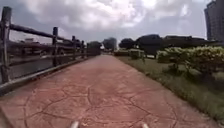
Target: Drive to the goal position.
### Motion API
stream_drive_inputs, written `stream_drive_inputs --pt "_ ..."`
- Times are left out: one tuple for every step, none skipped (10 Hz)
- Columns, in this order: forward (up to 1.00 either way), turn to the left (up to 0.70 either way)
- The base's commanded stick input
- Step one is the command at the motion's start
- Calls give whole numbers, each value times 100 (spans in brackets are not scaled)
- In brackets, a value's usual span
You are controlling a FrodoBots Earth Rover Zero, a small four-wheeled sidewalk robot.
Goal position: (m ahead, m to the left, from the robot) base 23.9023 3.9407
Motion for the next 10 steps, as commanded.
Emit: stream_drive_inputs --pt "70 0" --pt "70 0" --pt "70 0" --pt "70 0" --pt "70 0" --pt "70 0" --pt "70 0" --pt "70 0" --pt "70 0" --pt "70 0"
